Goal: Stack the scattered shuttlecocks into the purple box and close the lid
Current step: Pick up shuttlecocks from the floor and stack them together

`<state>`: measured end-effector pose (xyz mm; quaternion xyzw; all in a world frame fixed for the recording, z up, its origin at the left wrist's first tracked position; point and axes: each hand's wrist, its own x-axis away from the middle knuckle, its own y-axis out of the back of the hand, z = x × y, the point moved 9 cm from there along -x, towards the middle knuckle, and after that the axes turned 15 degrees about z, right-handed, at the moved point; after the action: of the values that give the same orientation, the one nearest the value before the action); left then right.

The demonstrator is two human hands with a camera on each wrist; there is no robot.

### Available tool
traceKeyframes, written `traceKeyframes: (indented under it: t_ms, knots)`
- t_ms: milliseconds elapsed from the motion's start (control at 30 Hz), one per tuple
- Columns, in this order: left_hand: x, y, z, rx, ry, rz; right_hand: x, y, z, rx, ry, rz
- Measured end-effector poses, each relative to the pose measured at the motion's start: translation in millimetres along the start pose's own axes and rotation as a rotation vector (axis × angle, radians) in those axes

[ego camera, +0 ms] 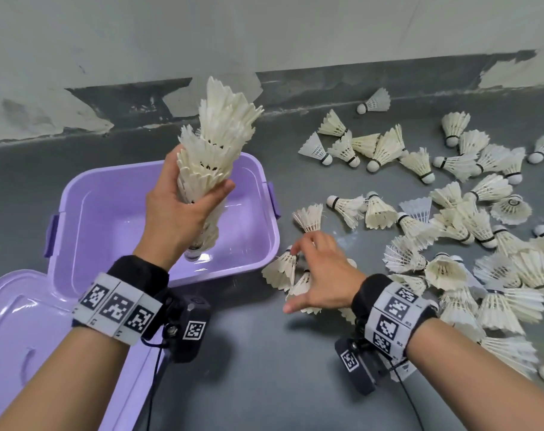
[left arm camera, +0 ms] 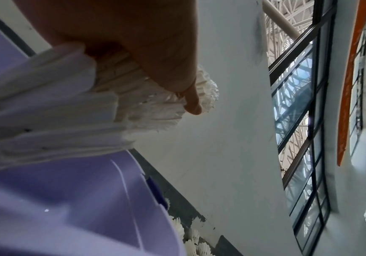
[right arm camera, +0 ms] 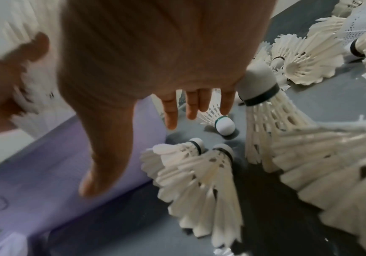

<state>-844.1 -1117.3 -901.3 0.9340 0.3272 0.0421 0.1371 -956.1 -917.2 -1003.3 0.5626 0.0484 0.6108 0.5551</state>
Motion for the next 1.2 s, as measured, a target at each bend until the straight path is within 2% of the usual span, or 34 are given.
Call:
traceKeyframes:
  t_ms: [133,300,500,600,700,800,900,1100,1200]
  knots:
    - [2,-9,11,-0.012,0.028,0.026,-4,-13,-5,0.161,-0.080,0.075]
    - [4,-13,18,-0.025,0.037,0.057,-2,-1,-17,-0.001,-0.075,0.053]
    - [7,-11,18,-0.062,0.034,0.057,6,51,-41,-0.194,-0.098,-0.305]
    - [9,-10,15,-0.136,0.024,0.073,27,83,-49,-0.487,-0.093,-0.591]
    - [10,-9,13,-0.229,0.020,0.092,47,110,-38,-0.982,0.078,-0.757]
    - [10,-9,12,-0.316,0.006,0.126,57,132,-8,-1.325,0.302,-0.746]
    - [10,-11,14,-0.380,-0.017,0.180,59,146,16,-1.372,0.412,-0.733]
    - [12,-1,17,-0.468,-0.041,0.211,54,152,36,-1.288,0.380,-0.800]
    - [14,10,20,-0.494,-0.039,0.206,48,145,35,-1.380,0.339,-0.813]
